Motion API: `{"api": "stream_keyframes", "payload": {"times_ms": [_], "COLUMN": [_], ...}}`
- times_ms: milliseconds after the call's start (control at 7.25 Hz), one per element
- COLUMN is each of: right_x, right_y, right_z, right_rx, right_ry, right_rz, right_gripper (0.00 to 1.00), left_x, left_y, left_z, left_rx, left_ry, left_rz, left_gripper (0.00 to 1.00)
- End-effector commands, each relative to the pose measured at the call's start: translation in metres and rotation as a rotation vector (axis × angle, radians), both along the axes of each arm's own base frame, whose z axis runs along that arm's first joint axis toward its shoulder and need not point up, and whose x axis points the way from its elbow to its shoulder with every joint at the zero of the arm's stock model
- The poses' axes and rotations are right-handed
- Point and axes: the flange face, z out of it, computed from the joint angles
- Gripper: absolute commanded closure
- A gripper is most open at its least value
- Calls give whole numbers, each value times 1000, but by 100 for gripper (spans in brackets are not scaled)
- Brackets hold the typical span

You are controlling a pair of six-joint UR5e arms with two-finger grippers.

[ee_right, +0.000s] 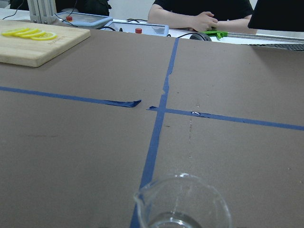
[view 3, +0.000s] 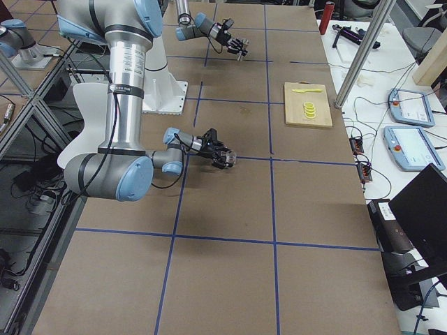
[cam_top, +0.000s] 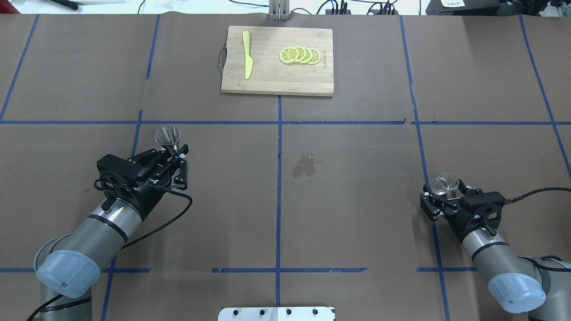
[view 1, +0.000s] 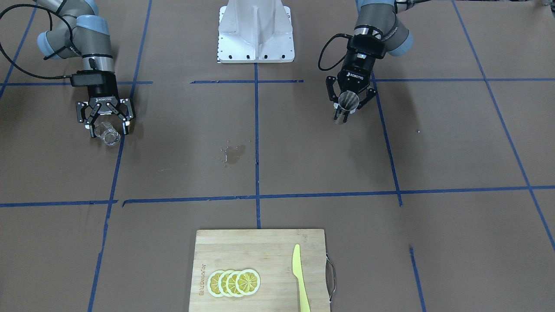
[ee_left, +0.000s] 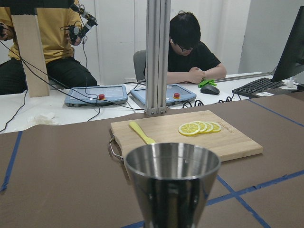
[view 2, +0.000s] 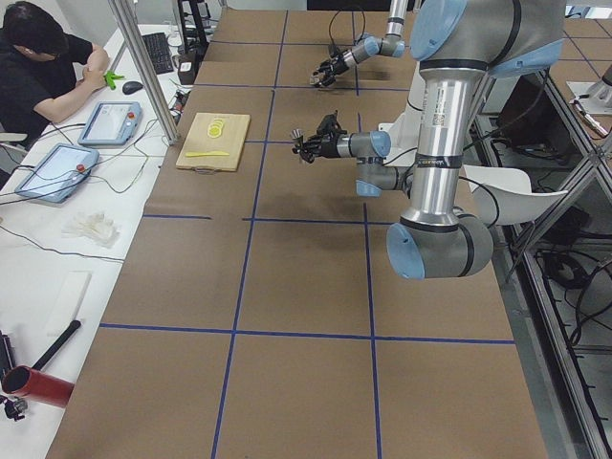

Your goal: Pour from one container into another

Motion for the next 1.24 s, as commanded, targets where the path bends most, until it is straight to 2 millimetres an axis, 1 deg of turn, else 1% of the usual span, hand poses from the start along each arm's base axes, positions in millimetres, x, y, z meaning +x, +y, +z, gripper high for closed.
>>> {"api": "stream_keyframes", "payload": {"times_ms": [0,138,276,414,552,690,828,966,1103], "right_x": [0,0,2,6,7,6,10,18,24], "right_y": [0,-1,-4,-9,-16,-22,-27,-36,-42], "right_z": [2,2,2,1,-4,-10,-18,-41,-56], "right_rx": [-2,-2,-3,-7,-4,-7,-7,-16,10], "right_ry": [-2,-2,0,3,10,-1,-20,-46,-24], "right_rz": [-1,1,7,8,1,-2,4,-44,-68], "right_gripper": [25,52,71,85,96,100,100,100,100], "left_x": [0,0,0,1,2,2,3,7,19], "left_y": [0,0,0,-1,-1,-1,0,3,3], "left_z": [1,1,2,3,3,4,6,6,-6], "left_rx": [-1,-1,-1,-2,-3,-4,-5,-3,1], "left_ry": [-3,-3,-5,-8,-8,-8,-11,-21,-9], "left_rz": [-1,-1,-1,-2,-2,-2,-1,9,18], "left_gripper": [100,100,100,100,100,100,100,100,100]}}
